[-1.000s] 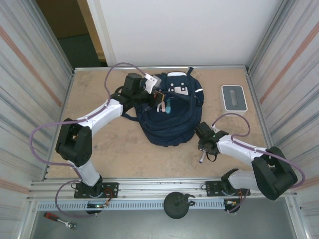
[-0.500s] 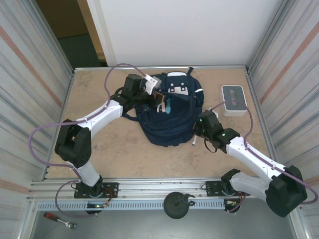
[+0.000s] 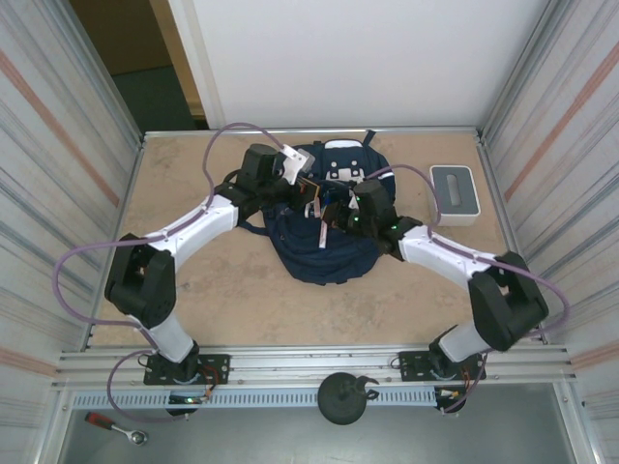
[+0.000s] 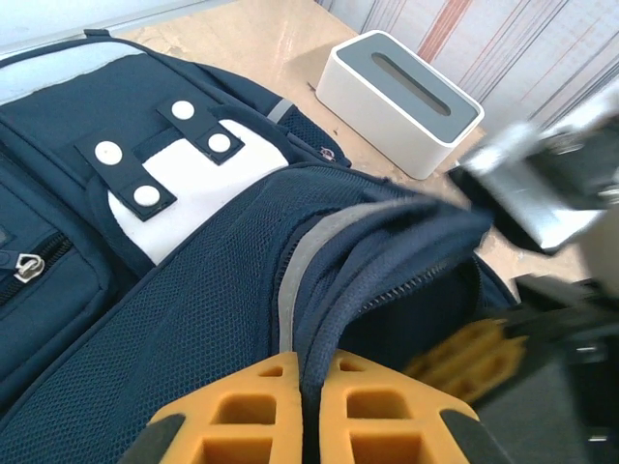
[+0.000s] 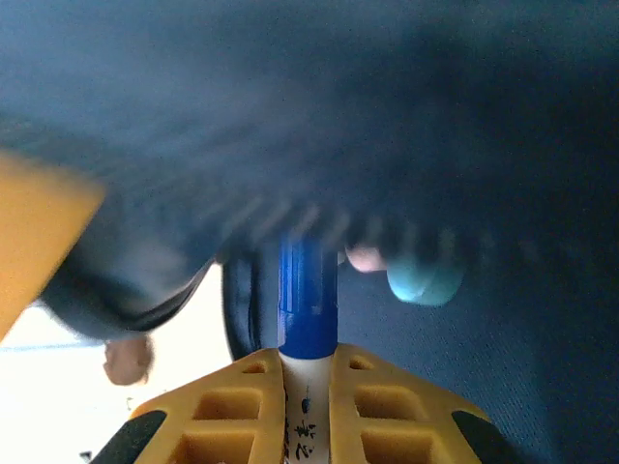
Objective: Pack the student bag
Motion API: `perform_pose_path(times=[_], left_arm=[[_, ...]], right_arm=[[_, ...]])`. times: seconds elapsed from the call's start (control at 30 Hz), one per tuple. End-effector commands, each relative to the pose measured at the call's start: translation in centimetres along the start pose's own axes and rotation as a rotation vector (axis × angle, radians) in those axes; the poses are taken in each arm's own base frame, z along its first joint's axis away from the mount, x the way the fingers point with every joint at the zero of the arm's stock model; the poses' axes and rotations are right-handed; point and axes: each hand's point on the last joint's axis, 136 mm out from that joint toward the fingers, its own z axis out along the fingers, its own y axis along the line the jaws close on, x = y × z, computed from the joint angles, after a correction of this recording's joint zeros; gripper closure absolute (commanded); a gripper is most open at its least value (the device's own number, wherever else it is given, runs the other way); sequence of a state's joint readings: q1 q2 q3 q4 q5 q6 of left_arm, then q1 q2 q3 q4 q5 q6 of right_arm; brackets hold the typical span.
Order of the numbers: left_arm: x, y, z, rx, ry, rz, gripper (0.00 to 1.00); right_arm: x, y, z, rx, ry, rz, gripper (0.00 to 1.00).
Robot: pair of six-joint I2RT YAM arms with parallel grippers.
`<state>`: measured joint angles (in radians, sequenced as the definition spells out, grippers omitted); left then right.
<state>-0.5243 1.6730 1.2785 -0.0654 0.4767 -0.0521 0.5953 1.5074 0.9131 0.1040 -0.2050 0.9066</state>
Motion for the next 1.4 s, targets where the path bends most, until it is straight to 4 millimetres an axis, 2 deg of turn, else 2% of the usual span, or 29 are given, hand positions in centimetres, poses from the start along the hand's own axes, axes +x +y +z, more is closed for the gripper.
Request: perform_pose_path(times=[0.0,0.13,0.4,0.7,0.87,1.1,1.2,1.37], left_arm=[[-3.4,-1.7,-2.5,0.004,-0.089,0.059,1.0],[-2.9,-1.8,-2.3,0.011,-0.079,0.058,1.0],[-2.4,-2.0,-1.9,0.016,-0.07,0.052,1.0],[-2.2,-3.0,-2.3,0.025,-0.066,0.07,1.0],[-2.2,-4.6,-2.8,0.035,-0.071,0.097,1.0],[-2.9,-7.1,-2.5,0.06,-0.077,0.154,1.0],[-2.7,-7.0,-2.0,0.054,-0.07,0.154,1.0],[-2.3,-6.4,-1.3,0.037,-0.058,0.15,1.0]], right_arm=[[-1.4,2.8,1.2,-0.1,-0.021,0.088,0.96],[-2.5,1.7,1.8,-0.052,-0.074,0.109,0.96],[-3.9,-1.3,1.6,0.023,-0.171,0.177,0.96],[-3.5,-1.7,1.3,0.034,-0.161,0.158,0.96],[-2.9,-2.7,-0.3,0.071,-0.162,0.126,0.96],[-4.0,-4.2,-4.3,0.095,-0.213,0.129,0.96],[-3.9,-4.9,-5.3,0.101,-0.226,0.142,0.96],[-2.9,-5.7,-5.5,0.112,-0.225,0.164,0.96]])
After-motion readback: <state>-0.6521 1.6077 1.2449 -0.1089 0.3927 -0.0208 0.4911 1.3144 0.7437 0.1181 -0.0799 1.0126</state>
